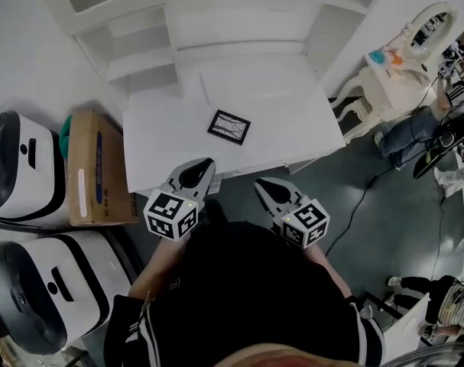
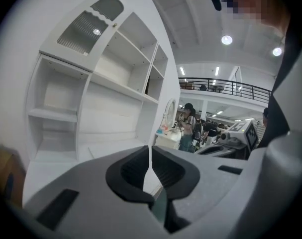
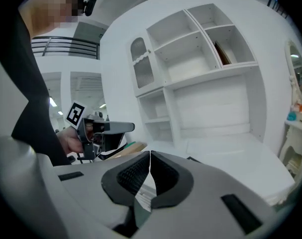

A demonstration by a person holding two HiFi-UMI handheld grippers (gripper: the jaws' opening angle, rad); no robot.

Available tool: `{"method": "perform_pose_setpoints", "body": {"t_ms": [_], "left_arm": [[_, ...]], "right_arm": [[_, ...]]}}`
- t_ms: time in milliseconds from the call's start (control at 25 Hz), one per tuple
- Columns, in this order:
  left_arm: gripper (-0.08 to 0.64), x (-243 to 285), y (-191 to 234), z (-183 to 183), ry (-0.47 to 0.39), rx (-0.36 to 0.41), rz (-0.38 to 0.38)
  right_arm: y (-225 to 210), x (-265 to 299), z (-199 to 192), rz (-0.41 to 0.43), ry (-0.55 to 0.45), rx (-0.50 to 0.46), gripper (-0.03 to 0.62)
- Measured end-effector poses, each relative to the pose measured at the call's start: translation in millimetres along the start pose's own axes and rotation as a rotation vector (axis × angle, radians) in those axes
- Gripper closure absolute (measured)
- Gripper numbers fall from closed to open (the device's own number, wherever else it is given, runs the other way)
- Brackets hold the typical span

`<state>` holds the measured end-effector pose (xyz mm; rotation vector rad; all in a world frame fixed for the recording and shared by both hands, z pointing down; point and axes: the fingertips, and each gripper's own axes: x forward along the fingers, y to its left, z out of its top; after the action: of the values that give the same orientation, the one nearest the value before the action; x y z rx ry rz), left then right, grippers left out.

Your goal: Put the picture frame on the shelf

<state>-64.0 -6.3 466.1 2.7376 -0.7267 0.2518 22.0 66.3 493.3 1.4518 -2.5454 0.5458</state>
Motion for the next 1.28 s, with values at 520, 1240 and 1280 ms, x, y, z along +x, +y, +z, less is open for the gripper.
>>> {"method": "perform_pose_setpoints", "body": {"t_ms": [520,1240,1280], "left_arm": [[0.537,85.1,70.2,15.7,0.05,-0.084,0.096],[0.537,183.3,59.9,7.6,0.052,-0.217,0.571],[0.537,186.0,59.0,6.7,0.061,-0.218,0.578]], "right_arm": [[-75.8,103.6,41.1,0.206,0.109,-0.005,0.572],[-212.9,113.6,45.1,0.604,0.308,-0.137,0.572],[-216.2,115.5,45.2,0.612,0.311,-0.138,0.572]]}}
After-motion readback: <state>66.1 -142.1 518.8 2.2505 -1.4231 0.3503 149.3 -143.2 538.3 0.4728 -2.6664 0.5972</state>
